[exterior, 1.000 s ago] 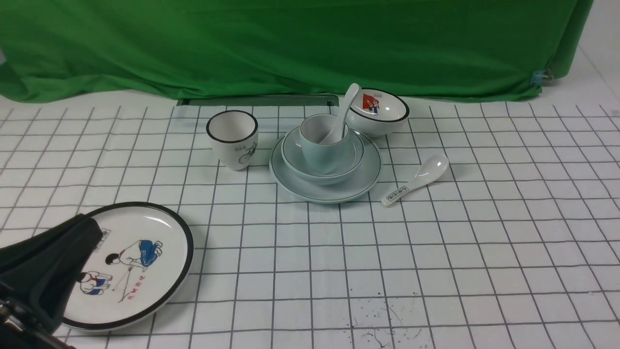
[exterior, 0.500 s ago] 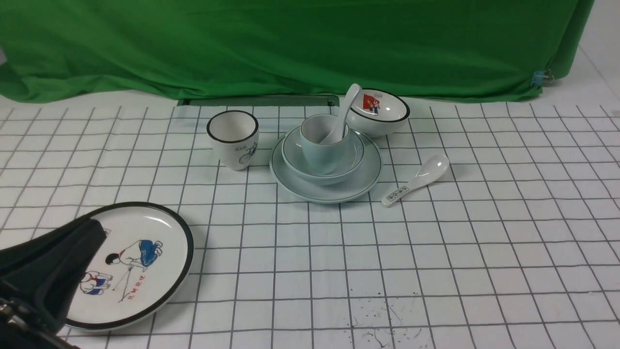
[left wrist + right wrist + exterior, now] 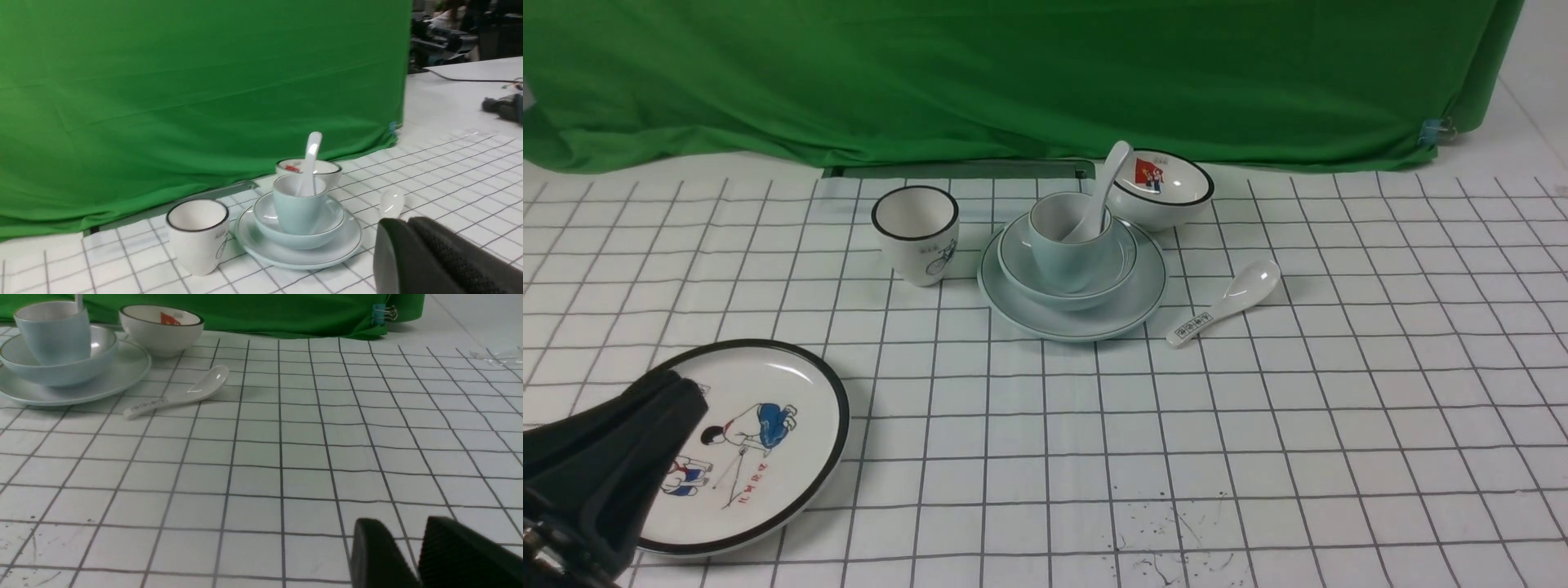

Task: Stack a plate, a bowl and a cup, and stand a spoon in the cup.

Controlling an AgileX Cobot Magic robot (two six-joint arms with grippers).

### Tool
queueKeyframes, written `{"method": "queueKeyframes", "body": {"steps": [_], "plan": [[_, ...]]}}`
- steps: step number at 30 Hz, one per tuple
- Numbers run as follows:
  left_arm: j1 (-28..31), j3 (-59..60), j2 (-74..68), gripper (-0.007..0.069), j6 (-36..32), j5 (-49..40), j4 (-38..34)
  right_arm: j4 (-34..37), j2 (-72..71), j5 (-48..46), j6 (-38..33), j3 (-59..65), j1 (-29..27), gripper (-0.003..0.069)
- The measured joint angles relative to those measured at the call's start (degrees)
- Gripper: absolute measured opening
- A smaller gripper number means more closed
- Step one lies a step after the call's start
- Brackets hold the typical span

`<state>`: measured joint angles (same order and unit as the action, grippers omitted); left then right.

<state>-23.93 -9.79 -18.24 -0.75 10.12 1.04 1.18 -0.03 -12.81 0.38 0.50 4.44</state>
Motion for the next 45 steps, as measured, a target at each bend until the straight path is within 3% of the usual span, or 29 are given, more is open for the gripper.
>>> {"method": "queueKeyframes", "body": {"steps": [3, 6, 10, 12, 16, 19, 45], "plan": [[2.9, 2.5, 5.9, -0.0031, -0.8, -0.2, 0.4, 0.1, 0.0, 0.0, 0.0, 0.0, 0.0, 0.0225], [10.5, 6.5, 15.2, -0.0031, -2.3, -3.2, 0.3, 0.1, 0.0, -0.1, 0.0, 0.0, 0.0, 0.0232], [18.1, 9.7, 17.9, -0.0031, -0.3, -5.5, -1.7, 0.1, 0.0, 0.0, 0.0, 0.0, 0.0, 0.0237], [21.6, 10.0, 18.1, -0.0031, 1.0, -10.9, -2.5, 0.1, 0.0, 0.0, 0.0, 0.0, 0.0, 0.0239], [22.5, 10.1, 18.1, -0.0031, -0.2, -21.8, -4.2, 0.1, 0.0, 0.1, 0.0, 0.0, 0.0, 0.024], [22.5, 10.2, 18.1, -0.0031, -3.9, -24.8, -5.0, 0.1, 0.0, 0.1, 0.0, 0.0, 0.0, 0.024], [25.3, 10.2, 18.1, -0.003, -5.8, -24.5, -3.0, 0.1, 0.0, 0.1, 0.0, 0.0, 0.0, 0.0242]]}}
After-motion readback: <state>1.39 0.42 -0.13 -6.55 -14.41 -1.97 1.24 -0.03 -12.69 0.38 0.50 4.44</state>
